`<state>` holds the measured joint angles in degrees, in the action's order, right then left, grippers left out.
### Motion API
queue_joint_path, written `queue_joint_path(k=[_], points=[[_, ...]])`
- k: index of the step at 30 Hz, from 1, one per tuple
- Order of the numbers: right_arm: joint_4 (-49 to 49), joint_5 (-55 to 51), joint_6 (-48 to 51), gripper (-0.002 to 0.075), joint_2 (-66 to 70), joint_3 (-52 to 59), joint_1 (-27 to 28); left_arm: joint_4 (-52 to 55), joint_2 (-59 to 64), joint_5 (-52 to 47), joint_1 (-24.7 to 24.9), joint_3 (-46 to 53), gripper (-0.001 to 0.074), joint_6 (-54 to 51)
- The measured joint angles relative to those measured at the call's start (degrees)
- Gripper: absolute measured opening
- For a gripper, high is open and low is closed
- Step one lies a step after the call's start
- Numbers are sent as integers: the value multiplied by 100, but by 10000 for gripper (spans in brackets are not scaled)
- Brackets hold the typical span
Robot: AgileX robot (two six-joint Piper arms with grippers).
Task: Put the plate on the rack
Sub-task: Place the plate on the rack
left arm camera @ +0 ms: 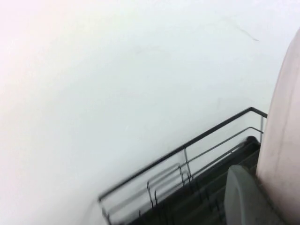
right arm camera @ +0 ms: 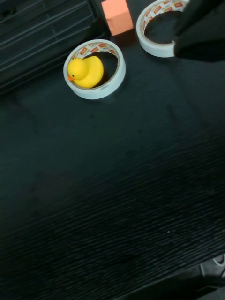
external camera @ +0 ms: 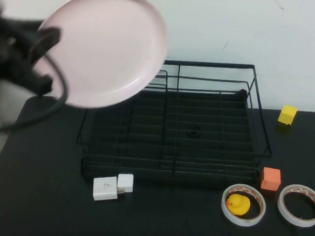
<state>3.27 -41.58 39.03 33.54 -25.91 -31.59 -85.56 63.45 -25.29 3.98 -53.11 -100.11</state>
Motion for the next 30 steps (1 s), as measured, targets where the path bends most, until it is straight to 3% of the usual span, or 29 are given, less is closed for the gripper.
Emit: queue_joint_path(k=[11,19,25,30], points=[[-32,-56,6,2,-92,0,0,571,1999,-831,118,-1871,70,-864],[-42,32,6,1,-106,22,0,833,2554,-84,669,-2402,70,-2003],[-162,201,6,1,-106,237,0,553,3027,579,917,-2456,70,-3270],[-186,333,-32,1,-106,237,0,-643,3583,736,963,-2456,70,-4580]])
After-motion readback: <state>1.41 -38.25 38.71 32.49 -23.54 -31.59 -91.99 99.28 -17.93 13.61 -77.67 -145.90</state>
